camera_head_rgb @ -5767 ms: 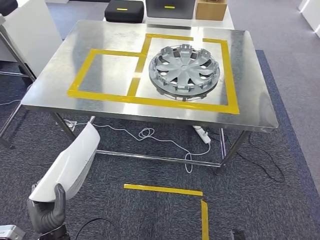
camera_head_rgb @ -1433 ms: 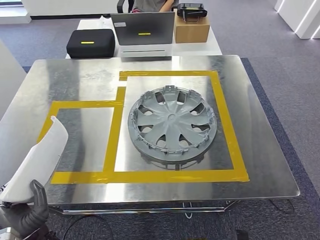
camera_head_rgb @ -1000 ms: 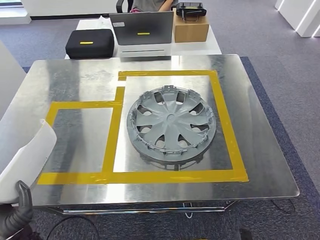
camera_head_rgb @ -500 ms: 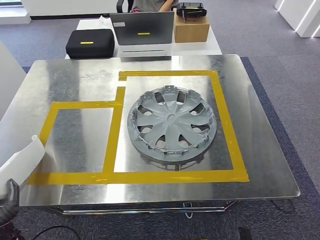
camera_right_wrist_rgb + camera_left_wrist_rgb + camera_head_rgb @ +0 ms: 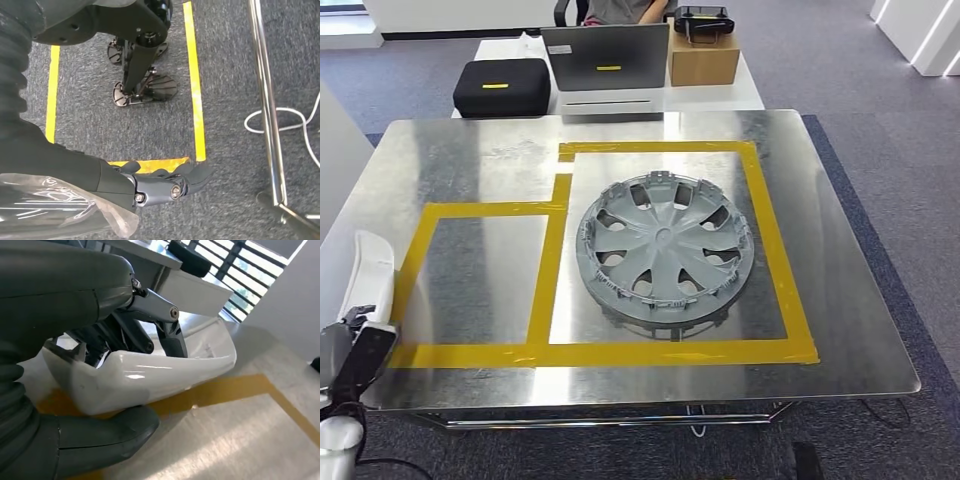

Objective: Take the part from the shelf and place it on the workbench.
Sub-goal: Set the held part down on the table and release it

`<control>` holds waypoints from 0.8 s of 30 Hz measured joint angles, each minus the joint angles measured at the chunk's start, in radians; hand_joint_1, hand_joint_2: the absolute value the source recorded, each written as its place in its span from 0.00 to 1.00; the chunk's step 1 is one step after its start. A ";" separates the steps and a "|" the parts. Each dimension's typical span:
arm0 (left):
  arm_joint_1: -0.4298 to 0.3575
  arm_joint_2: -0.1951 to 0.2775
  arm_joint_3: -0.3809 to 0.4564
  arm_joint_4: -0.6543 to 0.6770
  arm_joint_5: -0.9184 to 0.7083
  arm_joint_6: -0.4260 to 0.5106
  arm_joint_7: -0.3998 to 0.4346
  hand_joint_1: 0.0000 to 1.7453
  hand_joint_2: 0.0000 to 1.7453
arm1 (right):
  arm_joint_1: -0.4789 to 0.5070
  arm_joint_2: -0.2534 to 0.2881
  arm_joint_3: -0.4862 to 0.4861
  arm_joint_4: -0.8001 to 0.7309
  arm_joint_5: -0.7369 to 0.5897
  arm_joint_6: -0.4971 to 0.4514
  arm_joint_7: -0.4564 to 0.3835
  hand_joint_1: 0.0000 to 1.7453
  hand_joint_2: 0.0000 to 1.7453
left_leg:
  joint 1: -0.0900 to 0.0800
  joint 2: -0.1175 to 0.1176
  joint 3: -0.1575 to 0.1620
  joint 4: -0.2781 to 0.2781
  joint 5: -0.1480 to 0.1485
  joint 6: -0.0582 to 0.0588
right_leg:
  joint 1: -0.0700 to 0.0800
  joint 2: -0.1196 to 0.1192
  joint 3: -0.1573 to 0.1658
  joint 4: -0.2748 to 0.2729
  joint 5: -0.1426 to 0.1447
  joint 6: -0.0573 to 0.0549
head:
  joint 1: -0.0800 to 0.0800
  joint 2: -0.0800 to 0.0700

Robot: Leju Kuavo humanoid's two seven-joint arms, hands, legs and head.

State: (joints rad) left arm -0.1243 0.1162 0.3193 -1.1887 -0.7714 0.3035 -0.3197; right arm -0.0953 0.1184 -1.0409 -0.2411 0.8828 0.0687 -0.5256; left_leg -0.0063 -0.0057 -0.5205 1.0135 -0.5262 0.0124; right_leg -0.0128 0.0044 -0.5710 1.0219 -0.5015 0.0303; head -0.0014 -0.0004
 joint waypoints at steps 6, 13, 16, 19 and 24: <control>-0.140 0.022 -0.133 0.136 -0.141 -0.010 0.067 1.00 1.00 | -0.013 0.000 0.016 0.000 0.008 0.004 0.012 0.00 1.00 | 0.000 0.000 0.000 0.001 0.001 0.000 | -0.001 0.000 0.000 0.000 0.001 0.001 | 0.000 0.000; -0.248 -0.002 -0.279 0.220 -0.272 -0.037 0.088 1.00 1.00 | -0.026 0.000 0.040 0.000 0.024 0.006 0.024 0.00 1.00 | -0.001 -0.001 0.000 0.001 0.001 0.000 | -0.001 -0.001 0.000 0.000 0.001 0.001 | 0.000 0.000; -0.272 -0.032 -0.335 0.229 -0.299 -0.051 0.089 1.00 1.00 | -0.028 0.000 0.050 0.000 0.025 0.007 0.028 0.00 1.00 | -0.001 -0.001 0.000 0.001 0.001 0.000 | -0.002 -0.001 0.001 0.000 0.001 0.001 | 0.000 0.000; -0.284 -0.058 -0.379 0.229 -0.308 -0.058 0.092 1.00 1.00 | -0.030 0.000 0.055 0.000 0.025 0.008 0.031 0.00 1.00 | -0.001 -0.001 0.000 0.001 0.001 0.000 | -0.002 -0.001 0.001 0.000 0.001 0.001 | 0.000 0.000; -0.289 -0.091 -0.429 0.220 -0.309 -0.069 0.086 0.25 1.00 | -0.031 0.000 0.061 0.000 0.023 0.009 0.034 0.00 0.25 | -0.001 0.000 0.000 0.001 0.000 0.000 | -0.002 0.000 0.000 0.000 0.001 0.001 | 0.000 0.000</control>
State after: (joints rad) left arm -0.4129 0.0253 -0.1096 -0.9686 -1.0803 0.2341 -0.2339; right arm -0.1259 0.1183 -0.9801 -0.2411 0.9054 0.0773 -0.4919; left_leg -0.0077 -0.0060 -0.5204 1.0149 -0.5257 0.0126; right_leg -0.0145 0.0049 -0.5705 1.0218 -0.5003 0.0315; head -0.0015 -0.0004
